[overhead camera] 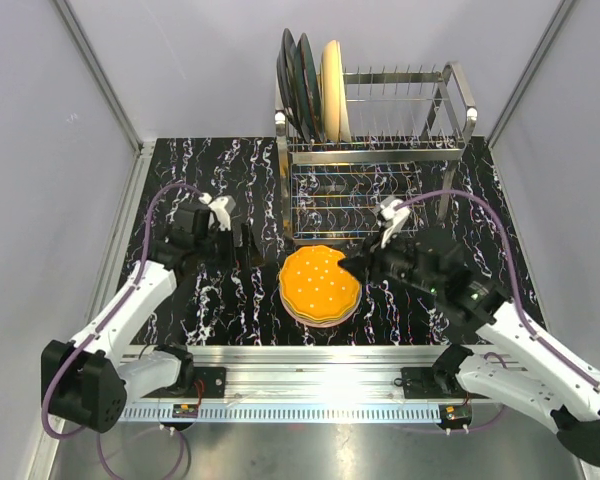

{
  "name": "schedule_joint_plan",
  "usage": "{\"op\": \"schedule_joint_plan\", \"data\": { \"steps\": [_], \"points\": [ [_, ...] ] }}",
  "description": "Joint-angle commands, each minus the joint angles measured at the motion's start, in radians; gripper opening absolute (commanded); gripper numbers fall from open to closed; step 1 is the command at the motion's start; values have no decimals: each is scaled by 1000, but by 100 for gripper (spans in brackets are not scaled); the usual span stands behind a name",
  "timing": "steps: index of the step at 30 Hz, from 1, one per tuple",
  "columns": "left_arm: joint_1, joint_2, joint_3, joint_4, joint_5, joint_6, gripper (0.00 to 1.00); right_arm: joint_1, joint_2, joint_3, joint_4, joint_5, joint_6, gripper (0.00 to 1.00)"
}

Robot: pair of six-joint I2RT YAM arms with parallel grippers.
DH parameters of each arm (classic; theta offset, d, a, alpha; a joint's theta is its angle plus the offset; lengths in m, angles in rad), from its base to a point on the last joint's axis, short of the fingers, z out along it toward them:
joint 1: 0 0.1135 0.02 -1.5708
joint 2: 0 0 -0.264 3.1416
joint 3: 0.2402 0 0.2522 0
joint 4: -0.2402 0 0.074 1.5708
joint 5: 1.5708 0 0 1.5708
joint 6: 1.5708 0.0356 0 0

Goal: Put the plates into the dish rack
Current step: Grab a plate with the left arm

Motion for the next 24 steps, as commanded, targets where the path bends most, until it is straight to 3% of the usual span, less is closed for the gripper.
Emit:
{"op": "schedule_joint_plan", "data": {
  "steps": [1, 10, 15, 21, 24],
  "points": [
    [-43, -9, 31, 10, 13, 34, 99, 86, -3, -78, 83, 168, 80, 41],
    [-146, 43, 53, -12, -75, 14, 98, 125, -68, -282, 178, 218, 207, 42],
    [-195, 92, 110, -88, -124, -13, 89, 126, -69, -316, 161, 234, 232, 42],
    [-249, 129, 136, -41, -139, -66, 85, 128, -83, -350, 161, 232, 243, 43],
    [-275, 189, 148, -18, -138, -86, 78, 128, -101, -365, 150, 231, 243, 43]
  ]
}}
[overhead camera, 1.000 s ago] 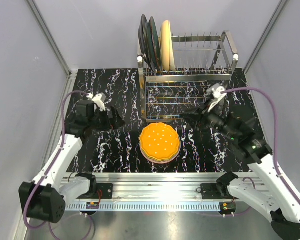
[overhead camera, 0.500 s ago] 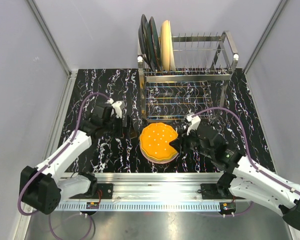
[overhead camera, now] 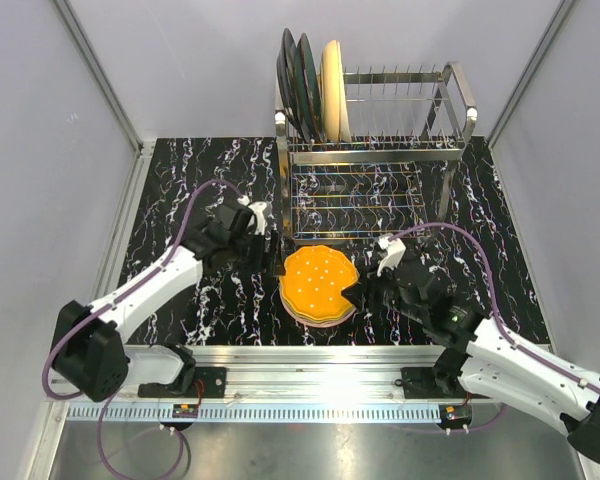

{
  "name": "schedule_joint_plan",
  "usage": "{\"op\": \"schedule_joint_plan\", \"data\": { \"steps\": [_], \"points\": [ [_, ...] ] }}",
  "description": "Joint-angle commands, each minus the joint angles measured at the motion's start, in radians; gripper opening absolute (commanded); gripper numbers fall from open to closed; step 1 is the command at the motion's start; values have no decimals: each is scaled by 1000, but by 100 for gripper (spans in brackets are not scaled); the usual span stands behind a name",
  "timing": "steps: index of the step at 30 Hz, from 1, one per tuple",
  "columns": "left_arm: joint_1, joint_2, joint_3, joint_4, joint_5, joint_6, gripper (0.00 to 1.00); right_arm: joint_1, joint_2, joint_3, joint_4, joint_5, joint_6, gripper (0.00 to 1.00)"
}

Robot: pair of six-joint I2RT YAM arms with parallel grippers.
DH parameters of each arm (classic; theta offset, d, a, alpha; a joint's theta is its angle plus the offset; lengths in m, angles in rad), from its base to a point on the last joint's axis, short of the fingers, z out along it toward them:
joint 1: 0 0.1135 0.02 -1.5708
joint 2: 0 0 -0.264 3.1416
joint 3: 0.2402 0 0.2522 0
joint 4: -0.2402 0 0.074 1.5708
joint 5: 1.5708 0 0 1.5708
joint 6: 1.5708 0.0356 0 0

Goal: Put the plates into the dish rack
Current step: Grab a plate with the left arm

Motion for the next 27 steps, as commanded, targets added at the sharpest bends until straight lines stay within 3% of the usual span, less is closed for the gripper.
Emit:
{"op": "schedule_joint_plan", "data": {
  "steps": [1, 7, 11, 14, 22, 27],
  "points": [
    [-29, 58, 43, 55, -28, -41, 75, 11, -33, -10, 26, 24, 14, 44],
    [-98, 133, 70, 86, -117, -59, 65, 11, -78, -24, -12, 28, 5, 44],
    [-123, 175, 87, 83, -142, -62, 39, 11, -85, -36, -7, 28, 8, 44],
    [-134, 175, 92, 80, -157, -62, 29, 11, -73, -40, 0, 22, 11, 45],
    [-138, 173, 87, 71, -179, -54, 28, 11, -67, -40, 0, 19, 16, 44],
    [-141, 182, 86, 81, -165, -61, 34, 11, -61, -48, 9, 13, 21, 43]
  ]
}}
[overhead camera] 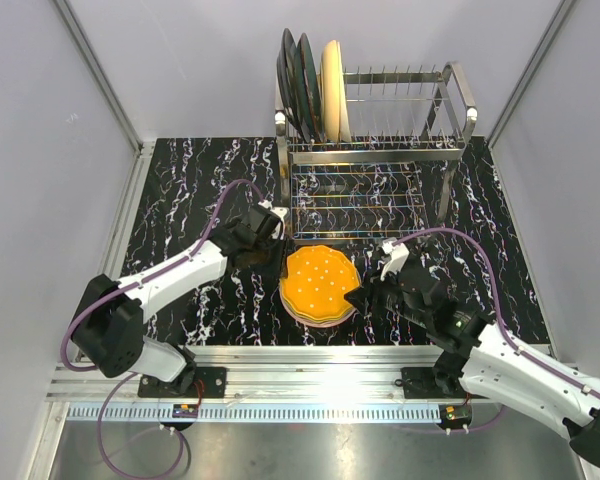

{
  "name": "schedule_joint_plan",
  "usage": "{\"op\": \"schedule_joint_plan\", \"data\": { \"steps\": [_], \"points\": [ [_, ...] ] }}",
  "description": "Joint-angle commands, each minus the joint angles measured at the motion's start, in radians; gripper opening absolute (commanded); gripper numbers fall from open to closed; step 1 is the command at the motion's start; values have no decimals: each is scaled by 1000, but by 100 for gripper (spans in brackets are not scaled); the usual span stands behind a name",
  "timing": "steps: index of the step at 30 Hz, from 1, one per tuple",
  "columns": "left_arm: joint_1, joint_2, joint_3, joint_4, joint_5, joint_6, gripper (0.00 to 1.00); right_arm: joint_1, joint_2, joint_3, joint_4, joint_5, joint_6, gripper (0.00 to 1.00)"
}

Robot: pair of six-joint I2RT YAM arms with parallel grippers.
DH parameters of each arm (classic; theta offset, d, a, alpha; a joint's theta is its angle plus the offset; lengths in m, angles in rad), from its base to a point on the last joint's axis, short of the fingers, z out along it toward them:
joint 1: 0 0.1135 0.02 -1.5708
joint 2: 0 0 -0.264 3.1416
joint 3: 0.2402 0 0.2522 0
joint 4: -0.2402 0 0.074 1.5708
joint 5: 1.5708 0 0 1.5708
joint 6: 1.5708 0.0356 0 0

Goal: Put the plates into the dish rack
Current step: Grab a plate with the left arm

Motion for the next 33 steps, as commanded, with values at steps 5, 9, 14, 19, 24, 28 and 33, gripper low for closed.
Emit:
{"op": "schedule_joint_plan", "data": {
  "steps": [5, 9, 14, 19, 24, 28, 33],
  "points": [
    [-6, 4, 29, 34, -24, 0, 27, 9, 27, 5, 34, 2, 15, 41],
    [-8, 5, 27, 39, -18, 0, 26, 9, 45, 9, 49, -5, 20, 41],
    [-8, 13, 27, 30, -22, 5, 27, 12, 67, 14, 61, -7, 28, 40],
    [-8, 21, 26, 31, -21, 7, 25, 15, 93, 21, 66, -9, 29, 40],
    [-8, 16, 32, 22, -22, 5, 1, 24, 107, 35, 67, -10, 29, 40],
    [-8, -13, 46, 10, -28, -1, 0, 39, 125, 49, 89, -2, 34, 40],
    [-8, -50, 85, -24, -27, -12, 0, 65, 177, 86, 106, 1, 21, 44]
  ]
}}
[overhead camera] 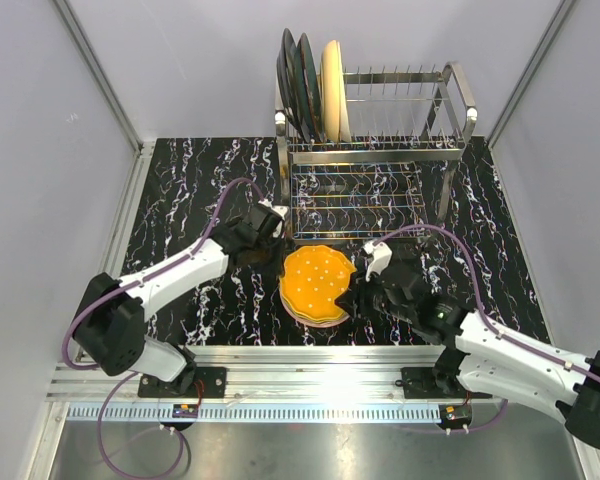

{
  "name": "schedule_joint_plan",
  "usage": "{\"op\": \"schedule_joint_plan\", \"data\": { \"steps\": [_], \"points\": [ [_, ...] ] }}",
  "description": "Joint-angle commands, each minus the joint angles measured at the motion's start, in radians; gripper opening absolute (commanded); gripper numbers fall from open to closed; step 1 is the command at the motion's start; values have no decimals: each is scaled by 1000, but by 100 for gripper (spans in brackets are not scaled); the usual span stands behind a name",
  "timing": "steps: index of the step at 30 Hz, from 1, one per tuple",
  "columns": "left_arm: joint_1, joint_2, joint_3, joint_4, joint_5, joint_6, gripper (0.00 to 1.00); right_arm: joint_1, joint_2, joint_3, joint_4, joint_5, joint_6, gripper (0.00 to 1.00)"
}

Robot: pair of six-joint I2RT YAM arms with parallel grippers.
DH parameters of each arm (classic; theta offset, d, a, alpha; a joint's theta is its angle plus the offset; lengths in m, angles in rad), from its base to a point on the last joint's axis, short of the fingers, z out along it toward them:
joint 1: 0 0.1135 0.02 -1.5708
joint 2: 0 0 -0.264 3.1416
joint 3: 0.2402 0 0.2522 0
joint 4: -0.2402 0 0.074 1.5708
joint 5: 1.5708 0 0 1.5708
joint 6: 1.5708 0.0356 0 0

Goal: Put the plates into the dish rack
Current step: Grab a plate with the left arm, then pass the plate from the left arm to the right

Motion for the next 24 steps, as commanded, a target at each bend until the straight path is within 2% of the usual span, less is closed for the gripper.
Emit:
{"op": "schedule_joint_plan", "data": {
  "steps": [1, 2, 4, 9, 15, 22, 24],
  "points": [
    [-6, -66, 74, -15, -9, 0, 0, 40, 44, 83, 67, 19, -4, 45],
    [-4, -69, 85, -21, -6, -3, 0, 49, 55, 93, 68, 25, -10, 50],
    [-4, -77, 94, -35, 0, -12, 0, 81, 84, 123, 67, 53, -29, 52],
    [-4, -83, 127, -70, 14, -21, 0, 158, 131, 170, 64, 130, -76, 68],
    [-4, -98, 144, -90, 11, -27, 0, 325, 185, 220, 55, 373, -147, 74],
    [-4, -100, 174, -119, -1, -30, 0, 512, 422, 353, 8, 689, -196, 86],
    [-4, -100, 179, -122, 0, -29, 0, 534, 473, 381, 5, 726, -204, 87]
  ]
}}
